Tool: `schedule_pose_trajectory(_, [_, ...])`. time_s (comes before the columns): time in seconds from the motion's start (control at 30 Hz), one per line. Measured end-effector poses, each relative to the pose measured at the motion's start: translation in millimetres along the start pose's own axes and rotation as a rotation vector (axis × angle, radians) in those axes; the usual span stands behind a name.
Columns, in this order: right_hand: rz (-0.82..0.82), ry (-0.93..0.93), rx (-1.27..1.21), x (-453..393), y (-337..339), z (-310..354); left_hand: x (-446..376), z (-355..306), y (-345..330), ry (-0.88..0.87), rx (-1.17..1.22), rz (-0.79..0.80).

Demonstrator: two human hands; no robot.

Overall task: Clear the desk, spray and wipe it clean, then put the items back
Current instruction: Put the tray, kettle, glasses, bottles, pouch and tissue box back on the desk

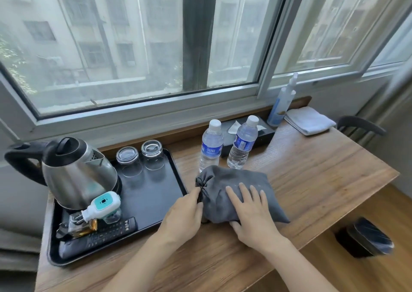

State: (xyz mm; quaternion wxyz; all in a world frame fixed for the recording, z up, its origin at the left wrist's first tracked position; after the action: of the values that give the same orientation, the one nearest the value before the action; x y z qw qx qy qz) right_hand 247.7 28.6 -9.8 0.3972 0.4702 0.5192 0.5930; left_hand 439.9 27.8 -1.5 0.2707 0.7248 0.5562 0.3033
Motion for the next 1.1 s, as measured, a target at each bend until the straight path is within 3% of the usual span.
schedule_pose_trajectory(0.5, [-0.007, 0.162, 0.013, -23, -10, -9, -11, -19, -11, 0.316, 0.304, -0.152])
schedule_pose_trajectory(0.87, [-0.009, 0.329, 0.003, 4, -16, 12, 32, 1, -12, 0.312, 0.270, -0.131])
schedule_pose_trajectory(1.1, [-0.005, 0.339, 0.036, 10, -22, 22, 54, 16, -7, 0.366, 0.266, -0.154])
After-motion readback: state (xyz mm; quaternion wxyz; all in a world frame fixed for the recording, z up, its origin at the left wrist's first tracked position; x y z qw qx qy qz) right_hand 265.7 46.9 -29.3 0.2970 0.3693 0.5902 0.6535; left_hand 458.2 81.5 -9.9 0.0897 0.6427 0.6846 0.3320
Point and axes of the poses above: each hand's wrist, its own x-axis away from the middle knuckle, its own y-axis out of the back of the hand, z = x × y, the point moved 6 cm from there along -x, towards the middle knuckle, and after that the axes turned 1 degree about z, right-handed, at the moved point
